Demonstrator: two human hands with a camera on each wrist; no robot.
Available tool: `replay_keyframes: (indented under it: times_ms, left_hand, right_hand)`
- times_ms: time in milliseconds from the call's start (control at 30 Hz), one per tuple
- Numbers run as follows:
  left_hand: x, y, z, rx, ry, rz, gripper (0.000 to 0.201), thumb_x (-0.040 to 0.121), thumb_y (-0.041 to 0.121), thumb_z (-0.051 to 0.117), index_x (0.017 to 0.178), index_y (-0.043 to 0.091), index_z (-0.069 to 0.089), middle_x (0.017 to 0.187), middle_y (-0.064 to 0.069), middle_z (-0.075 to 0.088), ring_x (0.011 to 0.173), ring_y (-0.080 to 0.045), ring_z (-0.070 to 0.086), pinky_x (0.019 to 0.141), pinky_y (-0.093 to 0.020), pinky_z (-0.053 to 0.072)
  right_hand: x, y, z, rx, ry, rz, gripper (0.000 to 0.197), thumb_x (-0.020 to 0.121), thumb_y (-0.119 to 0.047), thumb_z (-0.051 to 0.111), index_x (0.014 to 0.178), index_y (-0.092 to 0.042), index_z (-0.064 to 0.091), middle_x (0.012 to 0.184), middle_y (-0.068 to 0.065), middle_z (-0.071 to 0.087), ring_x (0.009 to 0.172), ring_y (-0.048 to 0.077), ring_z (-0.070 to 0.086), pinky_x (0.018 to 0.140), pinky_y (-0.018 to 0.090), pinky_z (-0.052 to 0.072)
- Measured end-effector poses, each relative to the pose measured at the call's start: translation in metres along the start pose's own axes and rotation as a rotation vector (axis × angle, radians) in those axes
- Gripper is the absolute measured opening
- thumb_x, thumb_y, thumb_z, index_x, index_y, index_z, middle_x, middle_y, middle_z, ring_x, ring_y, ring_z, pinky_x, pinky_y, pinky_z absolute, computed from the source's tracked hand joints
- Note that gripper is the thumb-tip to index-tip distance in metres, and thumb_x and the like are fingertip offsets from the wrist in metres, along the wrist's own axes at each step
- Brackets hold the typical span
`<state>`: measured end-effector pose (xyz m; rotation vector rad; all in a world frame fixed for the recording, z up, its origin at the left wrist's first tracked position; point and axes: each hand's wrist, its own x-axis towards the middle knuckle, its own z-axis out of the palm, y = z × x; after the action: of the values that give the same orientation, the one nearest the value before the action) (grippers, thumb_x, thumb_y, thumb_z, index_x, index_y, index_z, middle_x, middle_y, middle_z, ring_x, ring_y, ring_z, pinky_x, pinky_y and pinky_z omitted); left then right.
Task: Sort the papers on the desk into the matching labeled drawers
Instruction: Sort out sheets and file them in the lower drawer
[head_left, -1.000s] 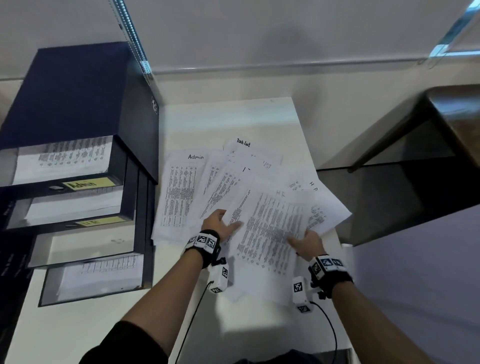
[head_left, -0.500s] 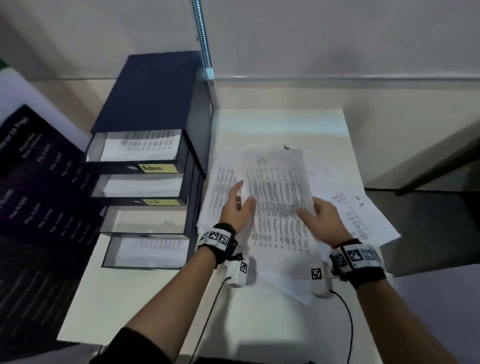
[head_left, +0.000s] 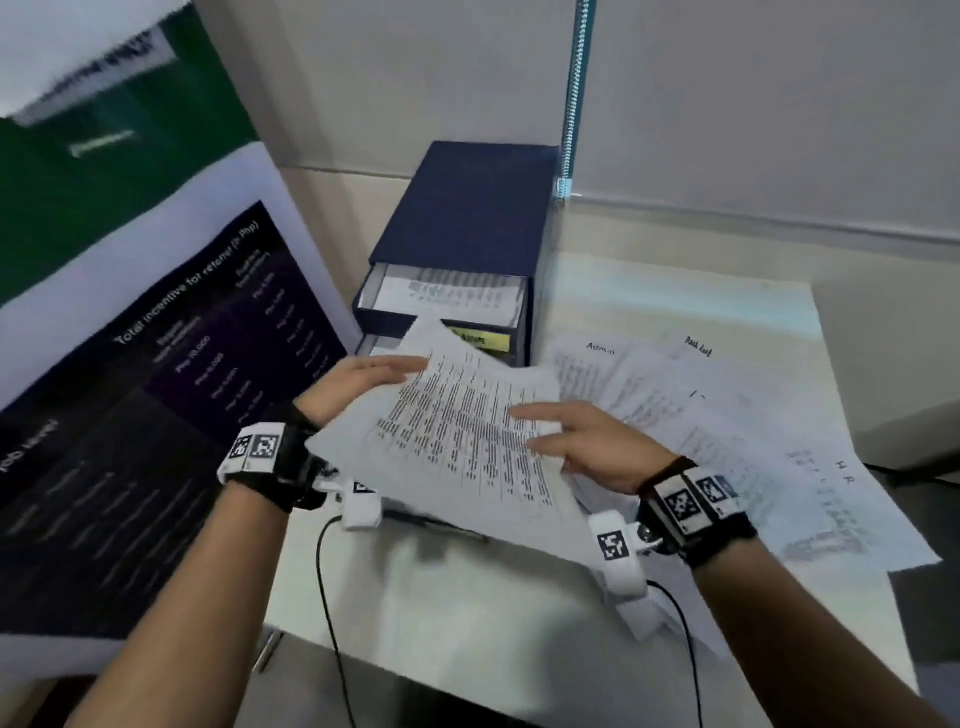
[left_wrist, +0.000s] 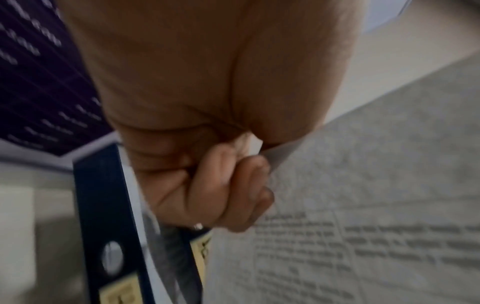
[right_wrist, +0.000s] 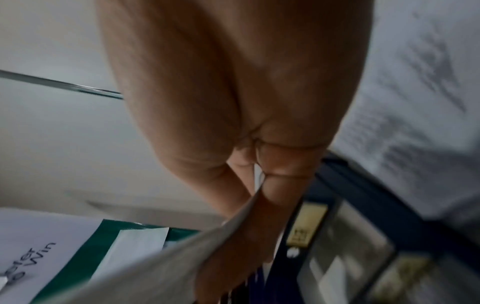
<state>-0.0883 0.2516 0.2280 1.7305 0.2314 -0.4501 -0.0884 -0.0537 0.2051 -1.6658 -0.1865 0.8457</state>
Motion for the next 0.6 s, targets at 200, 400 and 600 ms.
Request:
replay_keyframes:
  times_ms: [200, 400, 600]
  left_hand:
    - [-0.017, -0.037, -0.068, 0.125, 0.057, -0.065, 0.031, 0.099, 0.015, 0.055, 0.128, 0.015, 0.063, 0.127, 0.006, 0.063, 0.097, 0.01, 0.063, 0.076, -0.003, 0.046]
    - [-0.012, -0.062, -0.083, 0.177, 0.085, -0.062, 0.031, 0.088, 0.017, 0.072, 0.119, 0.018, 0.069, 0.116, 0.001, 0.07, 0.107, -0.005, 0.066, 0.08, -0.004, 0.047]
    - [0.022, -0.068, -0.078, 0.154, 0.292, 0.048, 0.043, 0.064, 0.054, 0.085, 0.101, 0.035, 0.076, 0.086, 0.007, 0.059, 0.079, -0.009, 0.055, 0.082, -0.026, 0.045]
  right_hand:
    - [0.047, -0.009, 0.05, 0.217, 0.022, 0.112, 0.043, 0.094, 0.011, 0.05, 0.132, -0.007, 0.06, 0.147, 0.004, 0.045, 0.111, 0.015, 0.06, 0.075, 0.015, 0.056]
    - [0.093, -0.019, 0.059, 0.226, 0.27, 0.135, 0.041, 0.097, 0.003, 0.048, 0.134, -0.012, 0.056, 0.128, 0.024, 0.061, 0.11, 0.039, 0.064, 0.101, 0.049, 0.049]
    - [0.072, -0.007, 0.063, 0.299, 0.075, 0.249, 0.036, 0.09, -0.005, 0.067, 0.125, -0.009, 0.063, 0.106, 0.008, 0.073, 0.069, 0.013, 0.061, 0.053, 0.018, 0.052]
